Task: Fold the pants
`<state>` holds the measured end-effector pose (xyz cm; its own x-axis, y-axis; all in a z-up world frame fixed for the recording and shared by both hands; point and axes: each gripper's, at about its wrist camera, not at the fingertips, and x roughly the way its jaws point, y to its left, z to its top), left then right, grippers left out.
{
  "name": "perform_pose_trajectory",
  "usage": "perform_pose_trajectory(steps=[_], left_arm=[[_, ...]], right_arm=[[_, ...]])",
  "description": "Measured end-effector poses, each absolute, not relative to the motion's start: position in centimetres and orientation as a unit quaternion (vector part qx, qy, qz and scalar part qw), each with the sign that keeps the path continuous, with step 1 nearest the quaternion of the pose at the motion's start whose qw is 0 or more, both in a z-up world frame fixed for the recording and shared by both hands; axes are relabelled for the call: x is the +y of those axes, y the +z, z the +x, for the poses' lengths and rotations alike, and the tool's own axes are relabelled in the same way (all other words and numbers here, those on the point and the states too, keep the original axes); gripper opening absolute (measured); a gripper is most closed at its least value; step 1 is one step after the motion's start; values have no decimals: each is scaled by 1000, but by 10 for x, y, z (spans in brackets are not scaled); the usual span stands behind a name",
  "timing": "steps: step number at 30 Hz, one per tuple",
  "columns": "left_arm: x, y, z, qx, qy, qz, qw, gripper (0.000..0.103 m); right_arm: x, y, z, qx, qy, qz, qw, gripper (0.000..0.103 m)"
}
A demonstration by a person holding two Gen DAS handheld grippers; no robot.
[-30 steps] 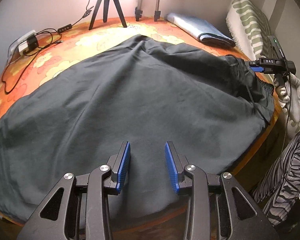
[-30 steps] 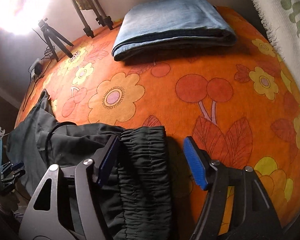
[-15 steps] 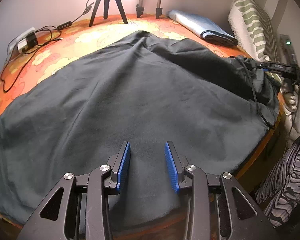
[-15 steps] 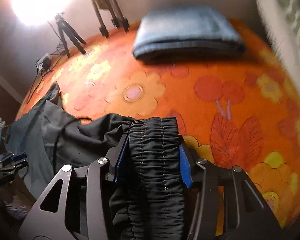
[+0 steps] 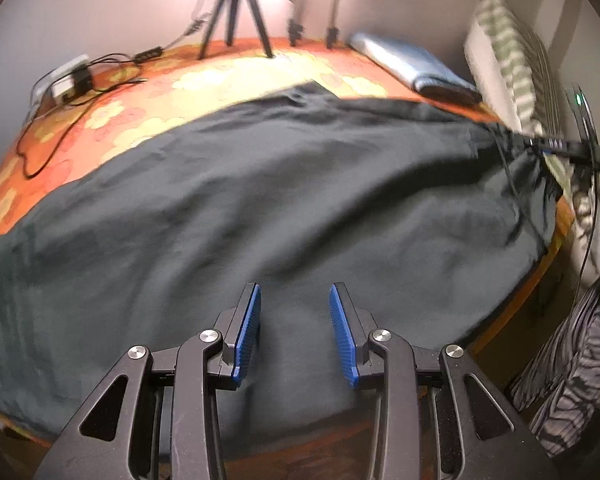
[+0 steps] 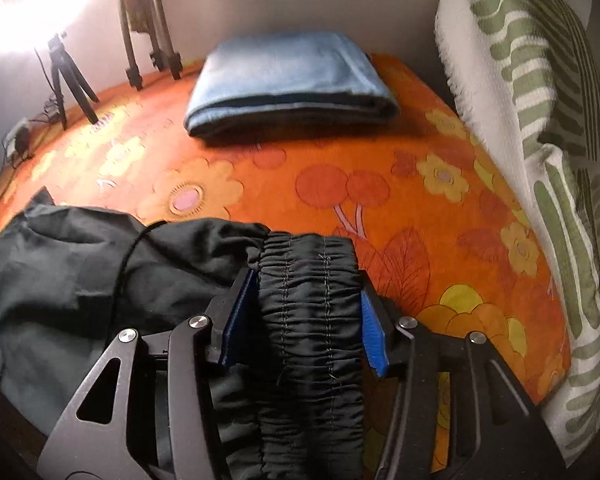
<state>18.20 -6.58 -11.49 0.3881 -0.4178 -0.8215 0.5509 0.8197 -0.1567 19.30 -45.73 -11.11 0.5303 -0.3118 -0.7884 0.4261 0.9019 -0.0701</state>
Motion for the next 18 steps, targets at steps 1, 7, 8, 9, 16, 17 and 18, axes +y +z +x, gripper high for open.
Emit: perform_pose_trajectory(steps=[1, 7, 8, 9, 16, 17, 18], left_arm=[[-57, -111, 183, 466, -287, 61, 835, 34], [7, -89, 185, 439, -237, 13, 867, 34], [19, -87, 186, 436, -226, 5, 871, 34], [32, -85, 188, 434, -214, -6, 875, 34], [137, -74, 192, 413, -122, -86, 898, 34], [151, -72, 193, 410, -111, -97, 900, 36], [166, -71, 194, 407, -97, -110, 902, 38]], right_arm=[[-454, -107, 191, 432, -210, 59, 875, 52], [-418, -86, 191, 408, -198, 22, 891, 54], [-411, -79, 192, 401, -199, 10, 894, 60], [-407, -75, 193, 396, -200, 4, 896, 62], [-383, -32, 201, 374, -219, -29, 901, 66], [-380, -26, 200, 371, -216, -27, 903, 66], [-376, -21, 200, 369, -204, -22, 906, 67]])
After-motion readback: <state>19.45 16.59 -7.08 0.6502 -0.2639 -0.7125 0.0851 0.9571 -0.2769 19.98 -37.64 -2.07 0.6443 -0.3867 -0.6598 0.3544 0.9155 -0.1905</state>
